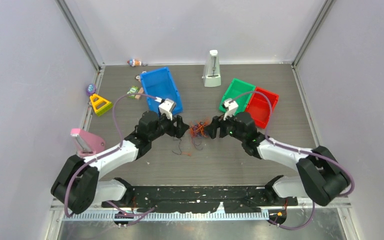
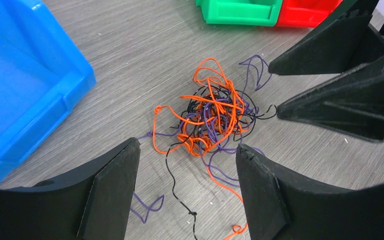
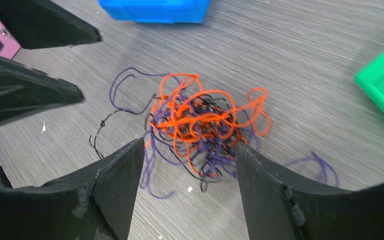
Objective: Untangle the cables
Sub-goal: Untie the cable.
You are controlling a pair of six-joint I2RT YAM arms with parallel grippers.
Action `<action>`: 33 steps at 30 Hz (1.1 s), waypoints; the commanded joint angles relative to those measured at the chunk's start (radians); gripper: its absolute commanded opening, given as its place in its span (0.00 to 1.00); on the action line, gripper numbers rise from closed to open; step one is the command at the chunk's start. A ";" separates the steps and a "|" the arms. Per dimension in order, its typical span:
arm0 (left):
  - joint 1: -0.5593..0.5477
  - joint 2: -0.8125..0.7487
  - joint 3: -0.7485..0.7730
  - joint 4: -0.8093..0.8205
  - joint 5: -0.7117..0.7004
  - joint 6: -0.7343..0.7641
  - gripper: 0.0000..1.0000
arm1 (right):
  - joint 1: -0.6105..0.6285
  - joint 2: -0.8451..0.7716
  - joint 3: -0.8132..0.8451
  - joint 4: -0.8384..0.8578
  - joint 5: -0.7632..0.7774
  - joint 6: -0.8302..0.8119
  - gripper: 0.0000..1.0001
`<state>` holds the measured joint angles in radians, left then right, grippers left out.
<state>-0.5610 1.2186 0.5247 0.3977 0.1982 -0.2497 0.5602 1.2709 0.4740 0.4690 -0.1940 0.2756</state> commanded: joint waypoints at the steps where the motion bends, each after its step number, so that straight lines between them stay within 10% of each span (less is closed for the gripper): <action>1: 0.000 0.075 0.091 -0.068 0.041 0.018 0.71 | 0.044 0.112 0.130 -0.036 -0.007 -0.048 0.70; 9: 0.000 0.135 0.131 -0.105 0.068 0.006 0.71 | 0.047 0.315 0.230 -0.050 -0.031 0.014 0.42; 14: 0.000 0.168 0.160 -0.137 0.083 0.007 0.74 | 0.047 0.271 0.187 0.008 -0.062 0.029 0.06; 33: -0.016 0.353 0.298 -0.254 0.206 0.015 0.74 | 0.003 0.075 0.005 0.224 -0.197 0.132 0.05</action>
<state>-0.5640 1.5387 0.7628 0.1532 0.3450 -0.2516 0.5793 1.3819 0.4908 0.5602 -0.3328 0.3603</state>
